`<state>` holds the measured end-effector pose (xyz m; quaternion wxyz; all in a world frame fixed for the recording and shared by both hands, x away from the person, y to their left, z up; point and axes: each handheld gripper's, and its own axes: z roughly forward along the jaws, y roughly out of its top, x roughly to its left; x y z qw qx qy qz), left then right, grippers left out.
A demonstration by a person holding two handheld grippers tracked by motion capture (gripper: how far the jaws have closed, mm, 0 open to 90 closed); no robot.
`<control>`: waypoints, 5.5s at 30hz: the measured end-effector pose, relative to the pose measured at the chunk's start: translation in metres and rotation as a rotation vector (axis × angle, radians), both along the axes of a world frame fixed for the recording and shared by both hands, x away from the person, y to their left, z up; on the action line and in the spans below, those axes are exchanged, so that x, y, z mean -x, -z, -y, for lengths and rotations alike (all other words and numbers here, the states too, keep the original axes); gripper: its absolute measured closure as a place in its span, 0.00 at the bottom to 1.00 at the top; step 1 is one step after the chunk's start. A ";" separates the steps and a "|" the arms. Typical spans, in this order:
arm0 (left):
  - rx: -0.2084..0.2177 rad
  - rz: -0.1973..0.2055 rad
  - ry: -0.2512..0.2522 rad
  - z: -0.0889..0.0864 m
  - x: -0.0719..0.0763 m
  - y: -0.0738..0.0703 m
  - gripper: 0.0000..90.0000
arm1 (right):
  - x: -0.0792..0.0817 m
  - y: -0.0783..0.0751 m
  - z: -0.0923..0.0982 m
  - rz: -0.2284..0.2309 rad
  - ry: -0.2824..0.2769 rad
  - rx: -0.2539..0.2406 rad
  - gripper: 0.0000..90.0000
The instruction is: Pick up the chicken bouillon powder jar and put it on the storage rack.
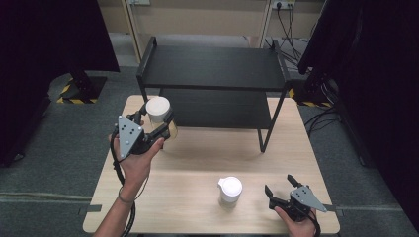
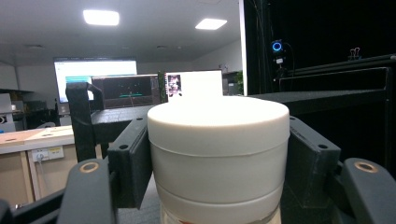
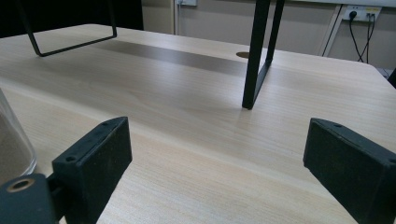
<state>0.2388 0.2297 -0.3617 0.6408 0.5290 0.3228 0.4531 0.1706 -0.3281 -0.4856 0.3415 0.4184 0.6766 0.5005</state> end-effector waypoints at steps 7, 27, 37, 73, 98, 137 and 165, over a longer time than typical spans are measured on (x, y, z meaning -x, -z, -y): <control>0.006 0.011 -0.009 0.001 -0.003 -0.005 0.37 | 0.000 0.000 0.000 0.000 -0.001 0.001 0.09; 0.016 0.029 -0.028 0.005 -0.007 -0.032 0.37 | 0.000 0.000 0.000 0.002 0.001 0.000 0.09; 0.020 0.031 -0.037 0.008 -0.011 -0.046 0.37 | 0.000 0.000 0.000 0.000 0.003 0.000 0.09; 0.023 0.043 -0.076 0.015 -0.024 -0.095 0.37 | -0.001 0.000 0.000 -0.003 0.004 -0.004 0.08; 0.019 0.028 -0.107 0.020 -0.048 -0.121 0.38 | -0.001 0.000 0.000 -0.001 0.004 -0.006 0.08; 0.021 -0.044 -0.152 0.018 -0.090 -0.134 0.34 | -0.001 0.000 0.000 -0.003 -0.002 0.001 0.08; 0.012 0.012 -0.155 0.016 -0.050 -0.116 0.14 | -0.001 0.000 0.000 -0.001 -0.006 0.005 0.08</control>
